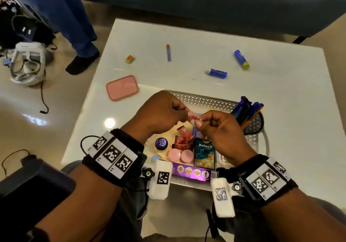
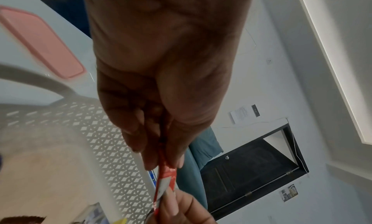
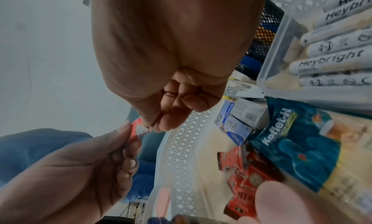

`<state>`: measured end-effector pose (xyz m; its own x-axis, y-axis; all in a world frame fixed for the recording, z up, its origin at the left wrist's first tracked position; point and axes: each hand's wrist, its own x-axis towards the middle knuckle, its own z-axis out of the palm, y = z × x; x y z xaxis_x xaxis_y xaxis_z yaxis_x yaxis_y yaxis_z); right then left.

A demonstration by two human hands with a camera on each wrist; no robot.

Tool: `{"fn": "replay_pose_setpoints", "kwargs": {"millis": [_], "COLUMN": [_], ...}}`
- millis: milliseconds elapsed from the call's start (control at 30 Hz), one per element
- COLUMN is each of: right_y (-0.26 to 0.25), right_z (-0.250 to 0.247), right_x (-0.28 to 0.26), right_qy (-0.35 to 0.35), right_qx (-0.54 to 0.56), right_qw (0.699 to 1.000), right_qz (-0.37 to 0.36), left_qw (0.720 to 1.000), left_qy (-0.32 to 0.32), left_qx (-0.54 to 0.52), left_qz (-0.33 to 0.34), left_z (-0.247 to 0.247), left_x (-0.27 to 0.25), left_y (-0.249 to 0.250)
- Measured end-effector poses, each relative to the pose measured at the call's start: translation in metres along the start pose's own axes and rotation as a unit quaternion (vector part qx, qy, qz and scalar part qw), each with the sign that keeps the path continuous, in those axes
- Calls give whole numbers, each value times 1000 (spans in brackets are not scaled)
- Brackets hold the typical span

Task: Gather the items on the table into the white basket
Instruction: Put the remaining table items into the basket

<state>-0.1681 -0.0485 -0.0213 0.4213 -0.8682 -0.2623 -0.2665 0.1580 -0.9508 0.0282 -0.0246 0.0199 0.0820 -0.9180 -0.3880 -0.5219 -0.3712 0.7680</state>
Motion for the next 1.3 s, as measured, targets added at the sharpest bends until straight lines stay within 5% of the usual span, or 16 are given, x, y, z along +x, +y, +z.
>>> {"fn": "replay_pose_setpoints", "kwargs": {"millis": [333, 533, 833, 933, 1100, 1300], "right_y": [1, 6, 2, 6, 25, 25], "right_z": [6, 5, 6, 6, 6, 11], "right_x": [-2, -1, -6, -4, -2, -4], "right_qy": [-1, 33, -9, -13, -71, -106], "right_qx": [130, 110, 108, 72, -104, -179], "right_qw": [990, 992, 993, 995, 986, 972], "right_qz": [44, 58, 49, 61, 114, 106], "left_qw": [998, 997, 995, 996, 998, 997], "left_qy": [-20, -30, -66, -60, 37, 41], "left_qx": [-43, -48, -40, -29, 10, 3], "left_qz": [-35, -49, -59, -57, -54, -62], "left_z": [-6, -4, -2, -2, -6, -5], "left_x": [2, 4, 6, 8, 14, 17], "left_y": [2, 0, 2, 0, -7, -10]}}
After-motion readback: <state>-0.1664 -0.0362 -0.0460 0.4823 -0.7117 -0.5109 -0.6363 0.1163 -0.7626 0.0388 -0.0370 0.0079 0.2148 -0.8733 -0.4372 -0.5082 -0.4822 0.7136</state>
